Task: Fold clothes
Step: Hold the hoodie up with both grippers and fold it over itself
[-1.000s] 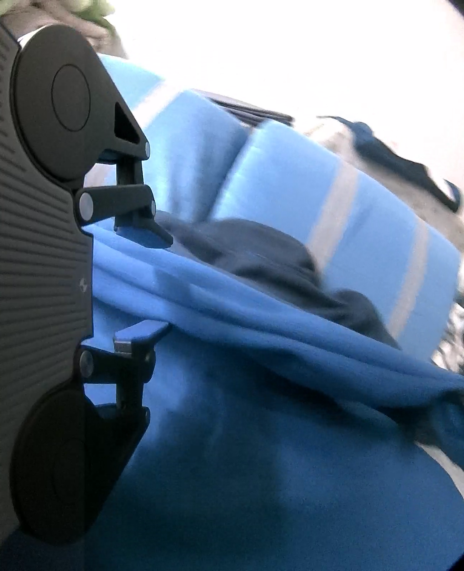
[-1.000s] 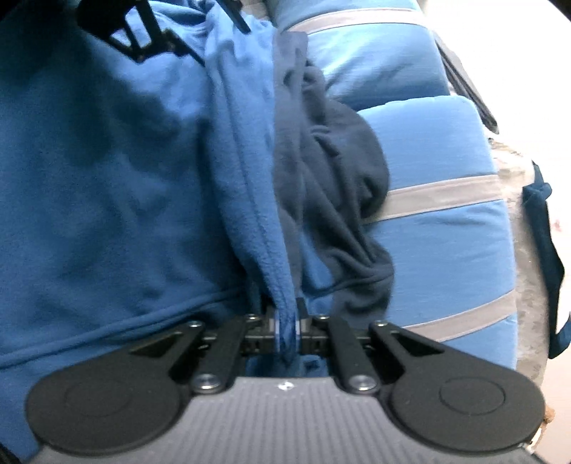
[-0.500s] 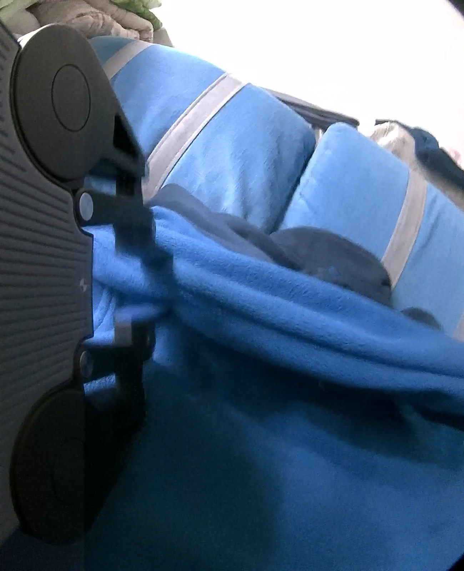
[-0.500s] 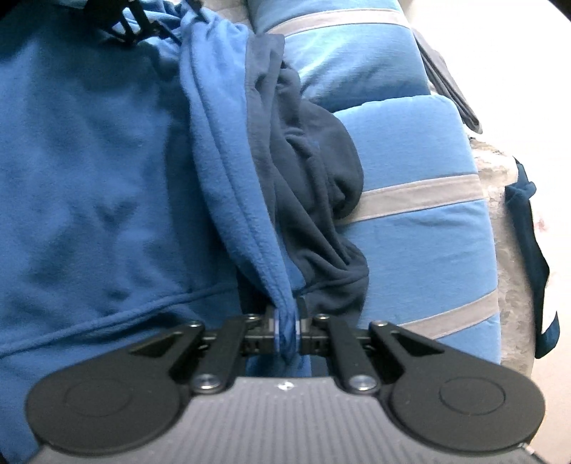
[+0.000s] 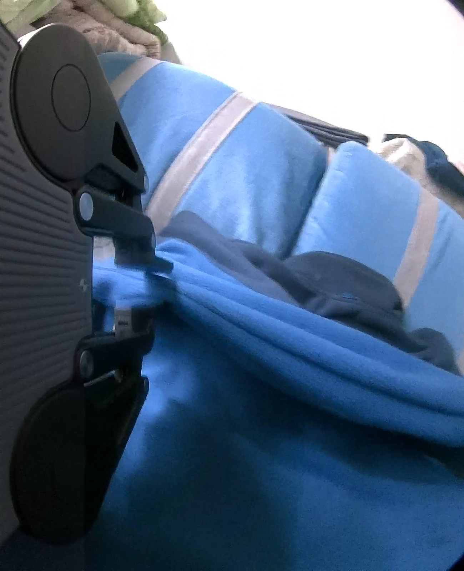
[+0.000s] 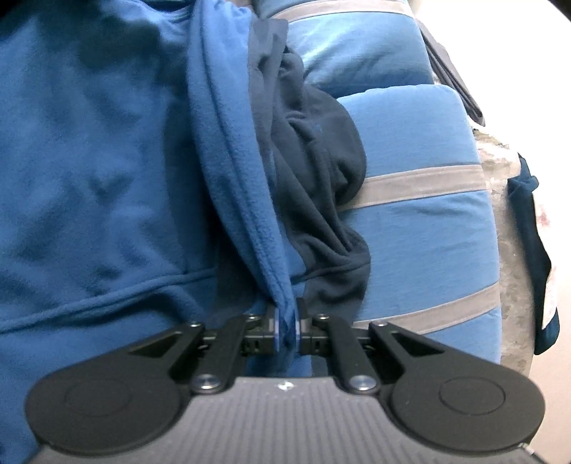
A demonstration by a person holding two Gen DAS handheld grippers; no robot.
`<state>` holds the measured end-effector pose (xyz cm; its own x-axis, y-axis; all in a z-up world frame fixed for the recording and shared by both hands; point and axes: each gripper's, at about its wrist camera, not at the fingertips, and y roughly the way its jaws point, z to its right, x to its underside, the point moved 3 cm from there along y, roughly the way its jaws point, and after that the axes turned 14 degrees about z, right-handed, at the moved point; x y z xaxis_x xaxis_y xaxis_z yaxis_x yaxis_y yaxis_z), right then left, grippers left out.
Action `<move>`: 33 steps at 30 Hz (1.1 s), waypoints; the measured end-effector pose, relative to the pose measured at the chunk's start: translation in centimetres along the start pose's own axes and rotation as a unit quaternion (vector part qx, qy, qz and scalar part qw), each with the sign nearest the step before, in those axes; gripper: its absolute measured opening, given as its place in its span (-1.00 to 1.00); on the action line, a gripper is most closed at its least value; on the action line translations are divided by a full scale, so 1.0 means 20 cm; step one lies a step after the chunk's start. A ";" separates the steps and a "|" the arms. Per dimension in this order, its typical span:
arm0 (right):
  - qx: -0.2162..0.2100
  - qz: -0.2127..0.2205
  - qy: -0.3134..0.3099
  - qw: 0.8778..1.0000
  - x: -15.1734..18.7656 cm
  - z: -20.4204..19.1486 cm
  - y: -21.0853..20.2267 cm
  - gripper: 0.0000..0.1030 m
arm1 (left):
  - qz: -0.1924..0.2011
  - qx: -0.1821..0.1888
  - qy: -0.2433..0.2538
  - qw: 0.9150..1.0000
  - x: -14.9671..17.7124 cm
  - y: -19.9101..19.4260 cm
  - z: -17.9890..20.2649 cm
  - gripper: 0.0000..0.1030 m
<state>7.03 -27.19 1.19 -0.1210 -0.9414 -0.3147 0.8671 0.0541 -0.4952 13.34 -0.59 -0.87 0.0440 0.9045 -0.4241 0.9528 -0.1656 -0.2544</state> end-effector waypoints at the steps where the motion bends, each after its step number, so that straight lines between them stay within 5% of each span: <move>1: -0.002 0.000 0.001 1.000 0.00 -0.01 0.00 -0.85 | -0.010 0.001 -0.001 1.000 0.03 0.01 0.00 -0.31; 12: -0.016 0.001 0.024 1.000 0.03 -0.12 -0.04 -0.85 | -0.054 0.007 -0.076 0.996 0.25 0.08 -0.12 -0.30; 14: -0.016 -0.001 0.028 0.999 0.05 -0.14 -0.04 -0.44 | -0.047 0.003 -0.080 0.996 0.25 0.08 -0.14 -0.31; 23: -0.017 -0.006 0.049 0.999 0.10 -0.23 -0.06 0.08 | -0.018 0.010 -0.050 0.999 0.24 0.08 -0.10 -0.29; 33: -0.012 -0.020 0.061 0.998 0.16 -0.30 -0.04 0.18 | -0.008 0.015 -0.054 0.998 0.21 0.11 -0.09 -0.30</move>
<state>3.04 -28.27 -4.16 -0.2132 -0.8959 -0.3898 0.8494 0.0272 -0.5271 16.18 3.61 -1.57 -0.0044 0.8598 -0.5107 0.9435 -0.1657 -0.2871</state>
